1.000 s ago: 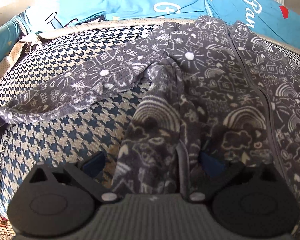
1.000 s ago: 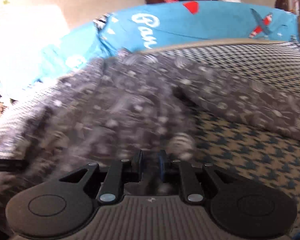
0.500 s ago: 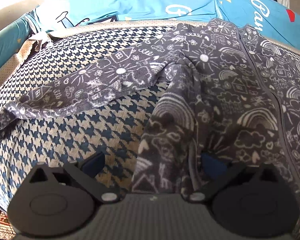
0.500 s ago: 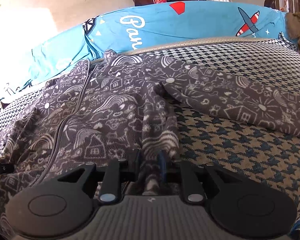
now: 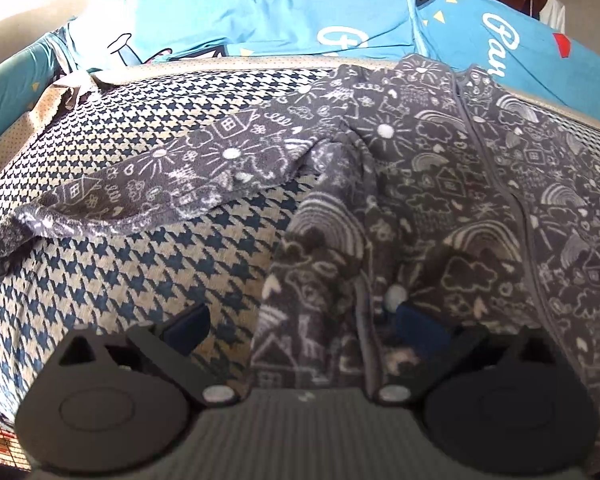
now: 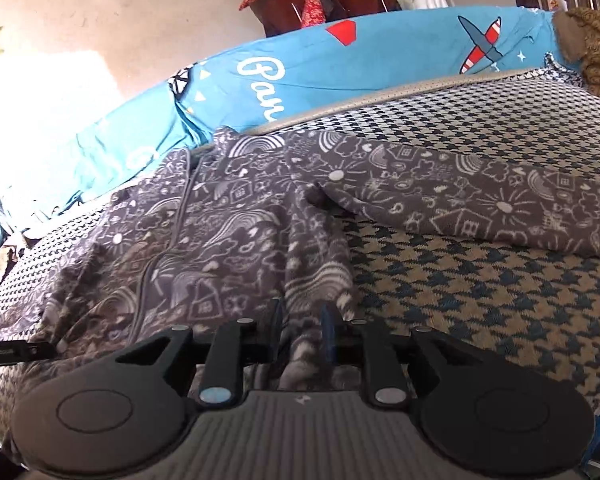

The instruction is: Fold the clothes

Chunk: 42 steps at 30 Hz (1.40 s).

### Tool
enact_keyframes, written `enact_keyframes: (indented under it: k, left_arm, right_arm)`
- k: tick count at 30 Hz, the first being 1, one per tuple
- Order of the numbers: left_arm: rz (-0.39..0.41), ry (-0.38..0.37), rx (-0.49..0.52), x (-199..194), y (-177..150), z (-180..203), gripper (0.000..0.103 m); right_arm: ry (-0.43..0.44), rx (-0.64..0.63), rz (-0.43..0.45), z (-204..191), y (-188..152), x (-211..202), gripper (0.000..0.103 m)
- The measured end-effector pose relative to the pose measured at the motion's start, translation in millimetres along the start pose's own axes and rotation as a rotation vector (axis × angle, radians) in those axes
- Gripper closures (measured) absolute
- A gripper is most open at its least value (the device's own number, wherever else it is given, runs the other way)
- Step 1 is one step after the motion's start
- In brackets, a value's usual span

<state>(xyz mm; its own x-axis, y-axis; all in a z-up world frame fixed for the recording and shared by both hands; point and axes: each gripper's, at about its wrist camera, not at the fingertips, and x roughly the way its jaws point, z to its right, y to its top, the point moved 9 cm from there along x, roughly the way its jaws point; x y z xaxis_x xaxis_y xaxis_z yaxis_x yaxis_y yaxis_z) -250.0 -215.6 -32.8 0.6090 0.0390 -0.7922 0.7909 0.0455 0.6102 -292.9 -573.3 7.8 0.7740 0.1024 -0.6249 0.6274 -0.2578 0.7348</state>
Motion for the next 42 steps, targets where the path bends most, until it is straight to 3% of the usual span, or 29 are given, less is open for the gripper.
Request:
enact_keyframes:
  k: [12,17,28,34,38,42]
  left_arm:
    - [0.032,-0.073,-0.01,-24.5,-20.2,13.3,0.0]
    - [0.006,-0.048,0.027,-21.9,-34.2,19.8,0.0]
    - [-0.019,-0.033,0.038,-21.2,-52.7,18.6,0.0]
    - [-0.013,-0.038,0.037,-25.5,-55.8,17.9,0.0]
    - [0.049,-0.07,0.024,-38.5,-46.3,17.6,0.0]
    - [0.093,-0.101,0.08,-49.7,-43.6,31.6,0.0]
  right_arm:
    - [0.077,-0.028,-0.025,-25.9,-24.2,-22.8,0.079]
    - [0.019,-0.026,-0.094,-21.8,-38.2,-13.6,0.079]
    - [-0.059,-0.037,-0.107,-11.9,-43.2,-15.1,0.081]
    - [-0.06,-0.019,-0.106,-9.1,-41.8,-17.0,0.081]
    - [-0.051,-0.007,-0.084,-10.5,-38.7,-21.5,0.079]
    - [-0.022,-0.003,-0.038,-16.8,-35.2,-30.6,0.076]
